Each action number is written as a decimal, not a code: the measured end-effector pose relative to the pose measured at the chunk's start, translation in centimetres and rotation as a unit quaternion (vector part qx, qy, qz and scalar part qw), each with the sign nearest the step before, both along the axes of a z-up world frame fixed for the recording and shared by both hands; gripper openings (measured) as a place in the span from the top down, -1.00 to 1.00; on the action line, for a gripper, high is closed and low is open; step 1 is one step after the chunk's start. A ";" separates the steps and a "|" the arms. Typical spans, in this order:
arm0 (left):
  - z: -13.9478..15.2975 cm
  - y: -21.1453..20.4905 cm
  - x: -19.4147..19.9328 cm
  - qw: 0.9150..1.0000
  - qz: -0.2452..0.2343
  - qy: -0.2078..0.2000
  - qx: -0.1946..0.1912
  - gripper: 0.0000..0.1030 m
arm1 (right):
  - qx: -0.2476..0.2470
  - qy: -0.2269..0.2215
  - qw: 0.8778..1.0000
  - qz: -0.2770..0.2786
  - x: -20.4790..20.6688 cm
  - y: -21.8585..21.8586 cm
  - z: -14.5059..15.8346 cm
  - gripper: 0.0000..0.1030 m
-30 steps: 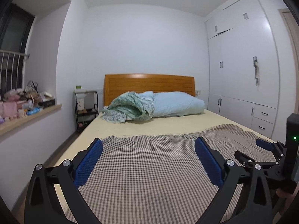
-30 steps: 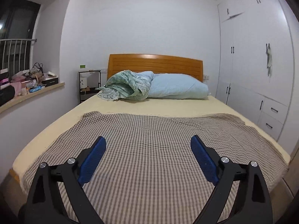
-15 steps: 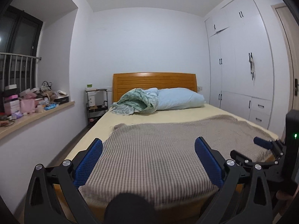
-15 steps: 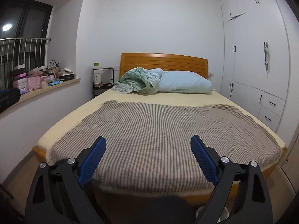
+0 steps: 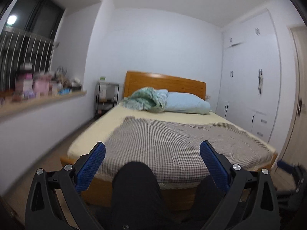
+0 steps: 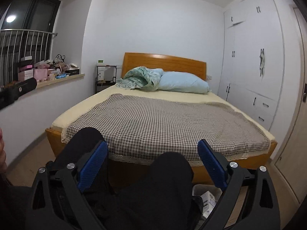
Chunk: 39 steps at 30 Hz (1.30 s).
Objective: Collect trash
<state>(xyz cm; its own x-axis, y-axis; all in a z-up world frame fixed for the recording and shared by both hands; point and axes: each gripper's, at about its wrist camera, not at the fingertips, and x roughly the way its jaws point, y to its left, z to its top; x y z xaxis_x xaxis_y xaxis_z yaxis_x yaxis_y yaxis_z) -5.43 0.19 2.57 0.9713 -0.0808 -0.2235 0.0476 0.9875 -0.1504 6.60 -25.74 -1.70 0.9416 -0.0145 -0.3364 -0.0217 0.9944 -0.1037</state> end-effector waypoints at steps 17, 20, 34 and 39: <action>1.0 -3.3 0.6 0.997 -0.019 -0.033 0.073 -0.86 | 0.045 -0.024 0.999 -0.008 -2.1 -0.5 -0.5 -0.77; 1.1 -3.4 0.4 0.996 -0.018 -0.037 0.076 -0.86 | 0.045 -0.021 0.999 -0.003 -2.1 -0.5 -0.5 -0.77; 1.0 -3.7 0.4 0.996 -0.017 -0.041 0.083 -0.86 | 0.038 -0.024 0.999 -0.005 -2.5 -0.5 -0.4 -0.77; 1.1 -3.8 0.2 0.995 -0.017 -0.044 0.085 -0.86 | 0.038 -0.025 0.999 -0.005 -2.6 -0.5 -0.3 -0.77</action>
